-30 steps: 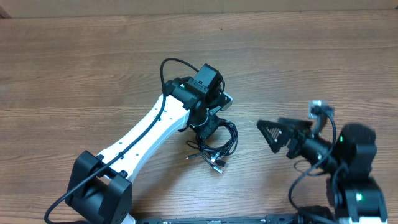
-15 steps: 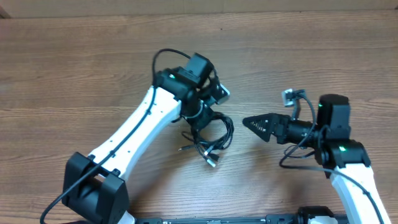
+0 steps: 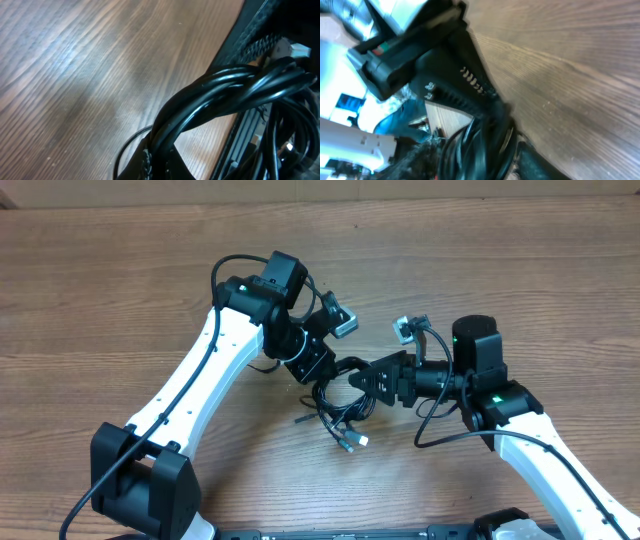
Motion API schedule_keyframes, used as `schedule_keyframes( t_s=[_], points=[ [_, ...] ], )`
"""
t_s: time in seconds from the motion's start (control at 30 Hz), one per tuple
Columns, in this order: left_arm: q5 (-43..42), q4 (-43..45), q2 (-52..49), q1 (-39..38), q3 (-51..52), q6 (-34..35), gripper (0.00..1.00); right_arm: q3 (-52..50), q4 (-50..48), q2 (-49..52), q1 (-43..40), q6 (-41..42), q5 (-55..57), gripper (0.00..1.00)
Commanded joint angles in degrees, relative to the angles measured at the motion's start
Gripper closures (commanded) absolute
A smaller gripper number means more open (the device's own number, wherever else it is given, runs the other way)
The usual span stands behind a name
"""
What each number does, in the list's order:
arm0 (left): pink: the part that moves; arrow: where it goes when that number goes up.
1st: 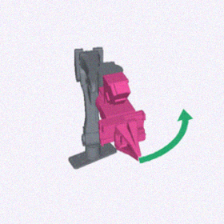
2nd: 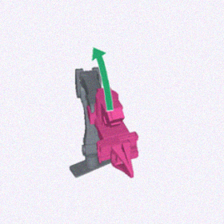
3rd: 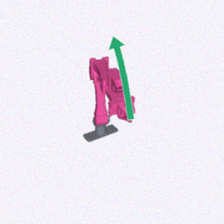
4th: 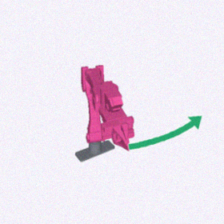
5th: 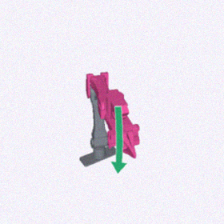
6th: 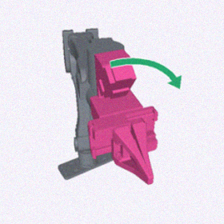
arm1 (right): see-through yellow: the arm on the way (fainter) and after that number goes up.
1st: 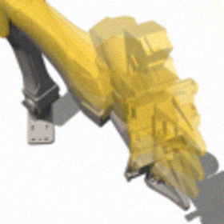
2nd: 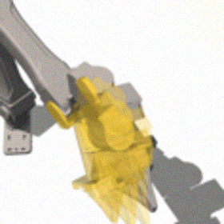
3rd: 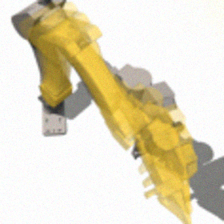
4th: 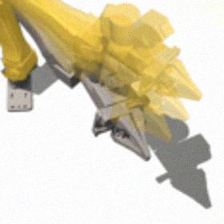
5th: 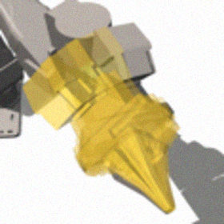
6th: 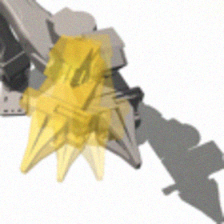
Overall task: Untangle cables
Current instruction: 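Move the right gripper to the held coil and grasp a loop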
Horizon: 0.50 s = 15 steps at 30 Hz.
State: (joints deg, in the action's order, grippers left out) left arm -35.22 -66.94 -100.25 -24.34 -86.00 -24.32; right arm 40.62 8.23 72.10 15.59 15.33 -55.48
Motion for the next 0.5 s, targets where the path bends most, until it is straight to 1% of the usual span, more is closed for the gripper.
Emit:
schedule_keyframes(
  t_s=[0.0,0.1,0.17,0.23,0.37,0.47],
  points=[
    [-2.91,-0.5,1.05,0.07,-1.6,-3.34,0.96,0.98,-0.7,0.59,0.2,0.68,0.94,0.7],
    [-1.53,0.26,1.03,0.07,-1.6,-2.71,0.96,0.98,-0.57,0.57,0.22,5.31,0.7,0.94],
    [-0.24,1.81,1.03,0.11,-1.57,-0.87,0.96,0.98,-0.26,0.57,0.2,6.38,-0.5,0.96],
    [2.67,4.11,1.03,0.24,-1.57,2.99,0.96,0.98,0.07,0.57,0.22,7.91,-1.33,0.96],
    [10.12,9.57,1.03,1.31,-1.6,15.78,0.96,0.98,2.93,0.57,0.2,9.14,-1.14,0.96],
    [12.35,13.9,1.03,2.97,-1.6,24.61,0.96,0.98,7.54,0.59,0.22,9.11,-1.16,0.96]
  ],
)
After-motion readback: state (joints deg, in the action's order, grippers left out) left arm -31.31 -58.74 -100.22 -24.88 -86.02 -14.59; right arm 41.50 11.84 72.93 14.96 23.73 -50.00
